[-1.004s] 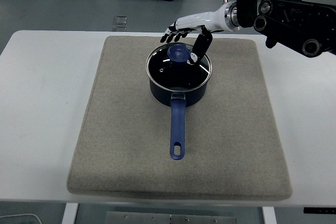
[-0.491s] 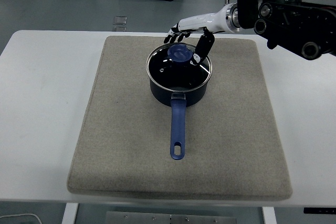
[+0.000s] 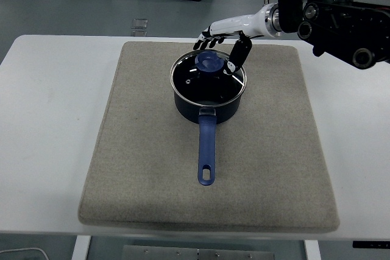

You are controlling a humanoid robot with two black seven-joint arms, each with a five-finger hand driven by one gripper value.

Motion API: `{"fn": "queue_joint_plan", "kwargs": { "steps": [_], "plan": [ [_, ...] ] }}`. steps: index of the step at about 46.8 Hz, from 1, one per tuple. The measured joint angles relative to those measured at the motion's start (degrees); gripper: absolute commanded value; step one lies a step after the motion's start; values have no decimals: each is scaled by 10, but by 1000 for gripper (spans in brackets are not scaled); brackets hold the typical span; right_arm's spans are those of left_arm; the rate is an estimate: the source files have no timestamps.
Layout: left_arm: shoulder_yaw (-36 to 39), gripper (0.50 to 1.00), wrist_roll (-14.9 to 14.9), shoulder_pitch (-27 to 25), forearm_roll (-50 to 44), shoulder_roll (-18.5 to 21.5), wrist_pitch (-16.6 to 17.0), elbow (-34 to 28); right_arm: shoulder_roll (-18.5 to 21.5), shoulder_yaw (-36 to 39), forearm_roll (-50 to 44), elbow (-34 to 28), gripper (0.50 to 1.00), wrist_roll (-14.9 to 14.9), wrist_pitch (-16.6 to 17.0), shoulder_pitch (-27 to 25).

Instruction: Lift the pot lid and place it to the right of the pot.

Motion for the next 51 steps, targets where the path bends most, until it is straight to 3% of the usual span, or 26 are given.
{"fn": "queue_joint_plan", "kwargs": {
  "steps": [30,51],
  "plan": [
    [0,1000,0,0,0,0,0,0,4,1,1,0,823,0,2,1],
    [0,1000,0,0,0,0,0,0,4,1,0,0,768,0,3,1]
  ]
}}
